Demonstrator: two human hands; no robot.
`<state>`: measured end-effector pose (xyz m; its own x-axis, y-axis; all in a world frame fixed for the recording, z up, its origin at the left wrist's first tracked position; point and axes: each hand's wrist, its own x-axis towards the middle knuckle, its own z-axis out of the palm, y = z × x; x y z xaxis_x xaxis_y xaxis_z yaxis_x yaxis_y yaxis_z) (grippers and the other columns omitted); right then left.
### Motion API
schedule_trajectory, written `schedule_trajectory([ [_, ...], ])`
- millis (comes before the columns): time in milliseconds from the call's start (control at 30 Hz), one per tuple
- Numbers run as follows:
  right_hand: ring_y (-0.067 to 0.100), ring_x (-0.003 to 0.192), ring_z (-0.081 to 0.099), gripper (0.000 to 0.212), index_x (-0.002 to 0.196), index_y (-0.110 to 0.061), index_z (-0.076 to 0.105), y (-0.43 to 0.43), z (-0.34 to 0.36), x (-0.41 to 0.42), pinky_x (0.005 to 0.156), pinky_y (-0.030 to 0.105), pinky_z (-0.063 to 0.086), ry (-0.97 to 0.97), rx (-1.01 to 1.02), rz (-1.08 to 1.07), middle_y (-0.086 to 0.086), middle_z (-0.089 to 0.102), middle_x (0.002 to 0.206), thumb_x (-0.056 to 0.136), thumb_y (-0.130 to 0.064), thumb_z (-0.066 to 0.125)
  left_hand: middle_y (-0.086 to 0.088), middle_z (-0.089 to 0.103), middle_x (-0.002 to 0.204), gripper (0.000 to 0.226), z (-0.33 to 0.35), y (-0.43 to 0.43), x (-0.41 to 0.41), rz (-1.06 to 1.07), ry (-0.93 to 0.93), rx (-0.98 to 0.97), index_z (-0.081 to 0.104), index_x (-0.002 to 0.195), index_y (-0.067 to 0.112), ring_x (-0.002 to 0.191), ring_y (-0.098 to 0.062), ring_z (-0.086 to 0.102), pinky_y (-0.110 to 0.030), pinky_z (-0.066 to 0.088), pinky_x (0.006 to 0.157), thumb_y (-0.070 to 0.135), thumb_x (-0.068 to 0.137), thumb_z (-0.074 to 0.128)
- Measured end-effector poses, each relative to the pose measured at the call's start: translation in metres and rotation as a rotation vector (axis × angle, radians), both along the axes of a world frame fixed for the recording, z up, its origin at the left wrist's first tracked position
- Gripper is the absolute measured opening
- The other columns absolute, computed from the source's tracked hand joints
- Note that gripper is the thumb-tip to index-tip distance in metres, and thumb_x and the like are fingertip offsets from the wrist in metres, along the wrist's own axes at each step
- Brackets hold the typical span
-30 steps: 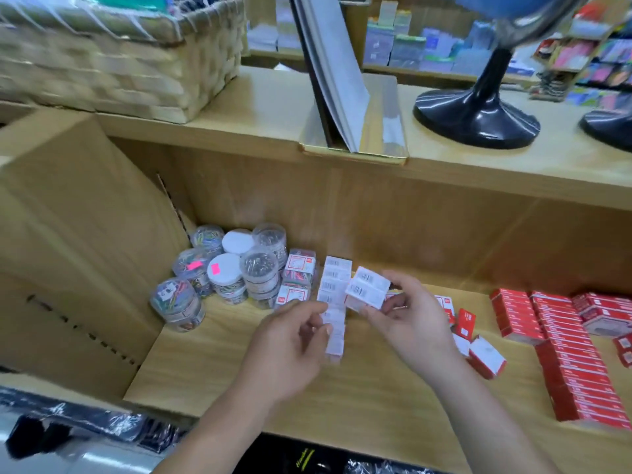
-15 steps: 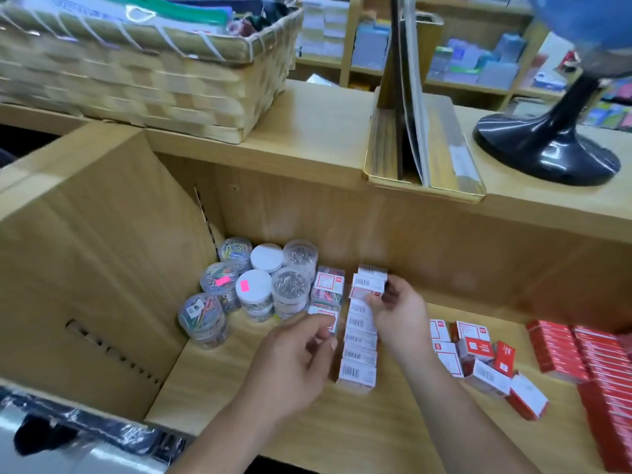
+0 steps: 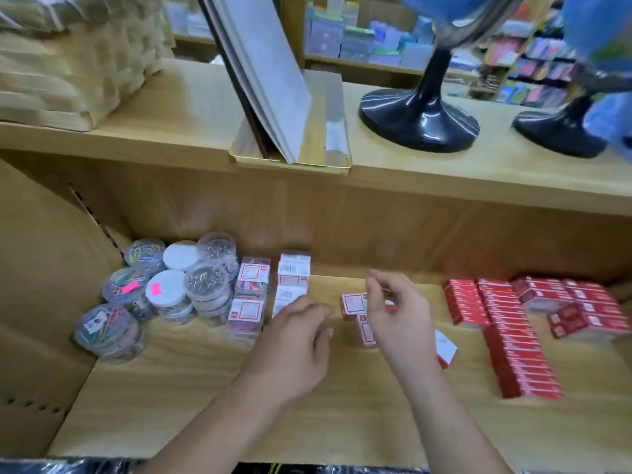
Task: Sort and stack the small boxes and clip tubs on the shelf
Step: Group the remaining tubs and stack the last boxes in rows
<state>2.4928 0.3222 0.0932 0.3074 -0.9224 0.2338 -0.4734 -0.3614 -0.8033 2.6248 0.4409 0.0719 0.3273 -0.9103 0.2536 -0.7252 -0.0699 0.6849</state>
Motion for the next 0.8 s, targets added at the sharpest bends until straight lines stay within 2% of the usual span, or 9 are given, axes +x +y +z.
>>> schedule_trajectory([
  [67,0.014,0.096,0.063,0.018,0.107,-0.015,0.072,-0.016,-0.01,-0.051,0.085,0.031,0.051,0.118,-0.128,-0.151,0.0,0.07,0.101,0.093,-0.017,0.062,0.001,0.055,0.113,0.024,-0.005,-0.03,-0.018,-0.086,-0.067,0.145,0.064,0.111,0.016,0.105,-0.023,0.06,-0.036,0.051,0.087,0.022,0.091,0.054],
  [133,0.032,0.106,0.062,0.028,0.115,-0.01,0.07,-0.026,-0.026,-0.089,0.093,0.041,0.051,0.341,-0.085,-0.217,0.01,0.069,0.111,0.091,-0.019,0.059,-0.001,0.047,0.12,0.026,-0.012,-0.059,-0.034,-0.091,-0.149,0.279,0.058,0.117,0.016,0.111,-0.026,0.056,-0.038,0.05,0.087,0.029,0.094,0.056],
  [200,0.037,0.113,0.059,0.035,0.121,-0.007,0.066,-0.023,-0.041,-0.112,0.097,0.043,0.049,0.466,0.071,-0.179,0.016,0.066,0.12,0.089,-0.014,0.057,-0.002,0.038,0.127,0.039,-0.023,-0.074,-0.045,-0.065,-0.208,0.376,0.053,0.128,0.017,0.117,-0.025,0.051,-0.037,0.049,0.085,0.039,0.097,0.057],
  [267,0.036,0.116,0.059,0.041,0.127,-0.007,0.063,-0.014,-0.053,-0.125,0.099,0.041,0.047,0.492,0.109,-0.12,0.014,0.066,0.123,0.086,-0.009,0.061,-0.003,0.036,0.128,0.044,-0.033,-0.072,-0.052,-0.048,-0.237,0.35,0.052,0.135,0.019,0.119,-0.024,0.048,-0.035,0.048,0.086,0.042,0.098,0.056],
  [400,0.03,0.103,0.062,0.045,0.123,-0.016,0.065,0.0,-0.065,-0.143,0.091,0.037,0.048,0.438,0.083,-0.11,0.004,0.069,0.11,0.079,-0.019,0.076,-0.001,0.041,0.126,0.042,-0.041,-0.038,-0.062,-0.065,-0.173,0.189,0.059,0.131,0.021,0.111,-0.023,0.053,-0.034,0.047,0.097,0.037,0.093,0.064],
  [500,0.014,0.088,0.066,0.033,0.107,-0.033,0.065,0.017,-0.059,-0.146,0.079,0.036,0.053,0.274,0.168,-0.079,-0.012,0.068,0.097,0.078,-0.025,0.079,0.007,0.047,0.126,0.044,-0.045,-0.013,-0.064,-0.079,-0.037,0.109,0.056,0.127,0.032,0.107,-0.014,0.059,-0.031,0.05,0.094,0.028,0.087,0.074],
  [600,0.011,0.074,0.067,0.033,0.101,-0.034,0.064,0.037,-0.049,-0.144,0.069,0.03,0.055,0.111,0.263,0.051,-0.011,0.072,0.088,0.08,-0.013,0.077,0.016,0.066,0.1,0.043,-0.047,-0.001,-0.069,-0.044,0.16,0.171,0.05,0.116,0.04,0.08,-0.006,0.064,-0.033,0.055,0.076,0.024,0.084,0.074],
  [667,0.013,0.068,0.065,0.04,0.099,-0.035,0.067,0.048,-0.044,-0.137,0.065,0.024,0.054,0.051,0.305,0.126,-0.01,0.07,0.087,0.077,-0.003,0.077,0.021,0.068,0.088,0.046,-0.05,0.008,-0.073,0.041,0.362,0.16,0.052,0.113,0.041,0.065,-0.003,0.06,-0.028,0.054,0.067,0.021,0.082,0.079],
  [800,0.014,0.074,0.068,0.051,0.101,-0.038,0.069,0.056,-0.053,-0.118,0.072,0.026,0.057,-0.013,0.298,0.186,-0.003,0.065,0.101,0.075,0.005,0.078,0.022,0.067,0.085,0.049,-0.056,0.032,-0.073,0.122,0.525,0.1,0.059,0.122,0.032,0.065,-0.002,0.058,-0.018,0.05,0.068,0.019,0.081,0.082],
])
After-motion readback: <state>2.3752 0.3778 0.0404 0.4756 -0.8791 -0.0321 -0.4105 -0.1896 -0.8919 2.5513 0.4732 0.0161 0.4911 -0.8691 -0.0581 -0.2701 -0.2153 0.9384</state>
